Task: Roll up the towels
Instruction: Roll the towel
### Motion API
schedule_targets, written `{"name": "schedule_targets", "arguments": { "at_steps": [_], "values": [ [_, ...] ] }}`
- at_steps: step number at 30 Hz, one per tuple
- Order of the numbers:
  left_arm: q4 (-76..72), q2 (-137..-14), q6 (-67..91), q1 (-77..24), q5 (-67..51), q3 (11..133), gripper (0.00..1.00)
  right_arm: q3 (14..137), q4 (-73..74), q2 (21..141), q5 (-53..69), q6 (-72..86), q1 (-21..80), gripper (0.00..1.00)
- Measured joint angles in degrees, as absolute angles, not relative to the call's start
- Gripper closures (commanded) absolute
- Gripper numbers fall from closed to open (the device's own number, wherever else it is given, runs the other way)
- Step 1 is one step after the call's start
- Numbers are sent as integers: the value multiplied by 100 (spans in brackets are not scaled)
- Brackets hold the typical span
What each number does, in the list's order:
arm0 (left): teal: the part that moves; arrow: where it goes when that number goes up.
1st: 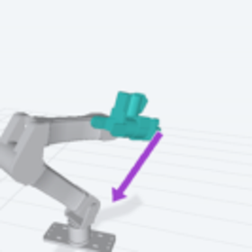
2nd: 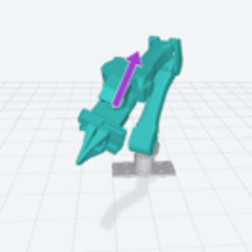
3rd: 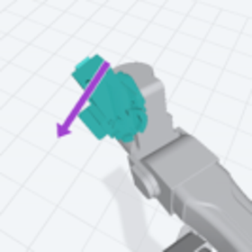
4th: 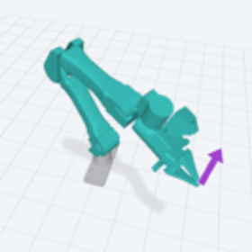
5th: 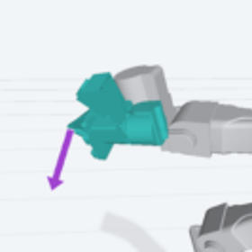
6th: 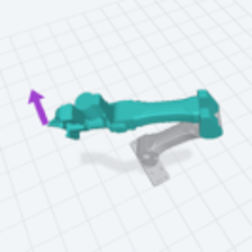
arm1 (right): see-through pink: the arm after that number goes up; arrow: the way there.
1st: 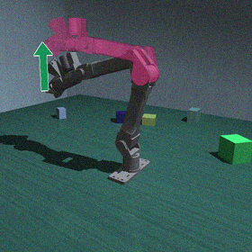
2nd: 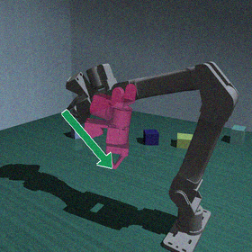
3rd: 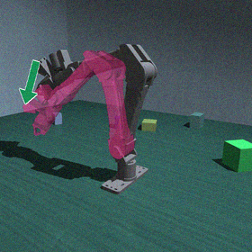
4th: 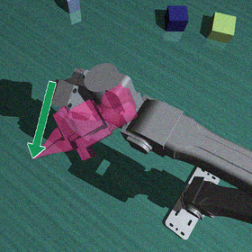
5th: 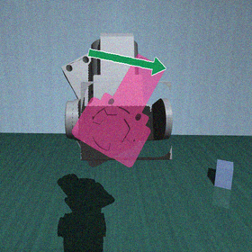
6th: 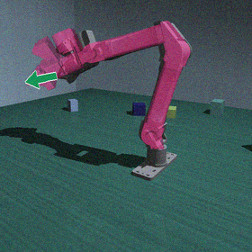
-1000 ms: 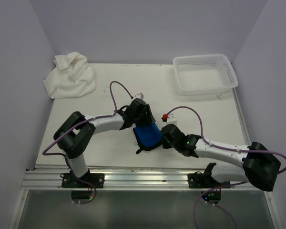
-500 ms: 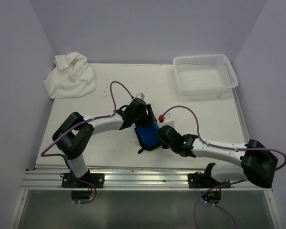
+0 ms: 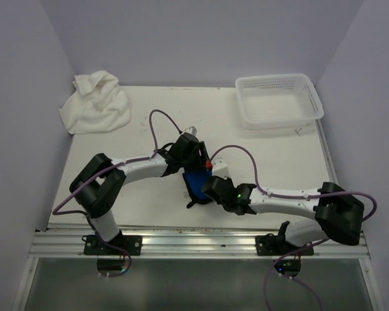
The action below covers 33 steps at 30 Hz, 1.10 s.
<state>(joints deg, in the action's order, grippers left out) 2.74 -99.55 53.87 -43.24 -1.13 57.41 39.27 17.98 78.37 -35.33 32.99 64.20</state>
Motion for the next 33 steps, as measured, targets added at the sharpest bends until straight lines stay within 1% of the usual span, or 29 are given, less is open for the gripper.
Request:
{"name": "schedule_targets", "arguments": {
  "at_steps": [7,11,18,25,27,28,33],
  "values": [
    [449,-9767,5269,-4324,91,5741,36,4134,1994,8160,-3962,3317,6652,100],
    [506,-9675,5229,-4324,139,5741,38,4257,2078,8379,-4198,3341,6838,100],
    [552,-9629,5172,-4324,156,5741,44,4355,2200,8604,-4464,3339,7126,100],
    [550,-9564,5168,-4324,148,5741,53,4751,2480,9166,-4766,3330,7467,100],
    [548,-9539,5170,-4324,145,5741,54,4888,2582,9327,-4871,3328,7550,100],
    [548,-9520,5170,-4324,137,5741,57,4958,2646,9400,-4912,3326,7592,100],
    [537,-9437,5183,-4324,82,5741,63,5308,2939,9776,-5166,3317,7771,100]
  ]
}}
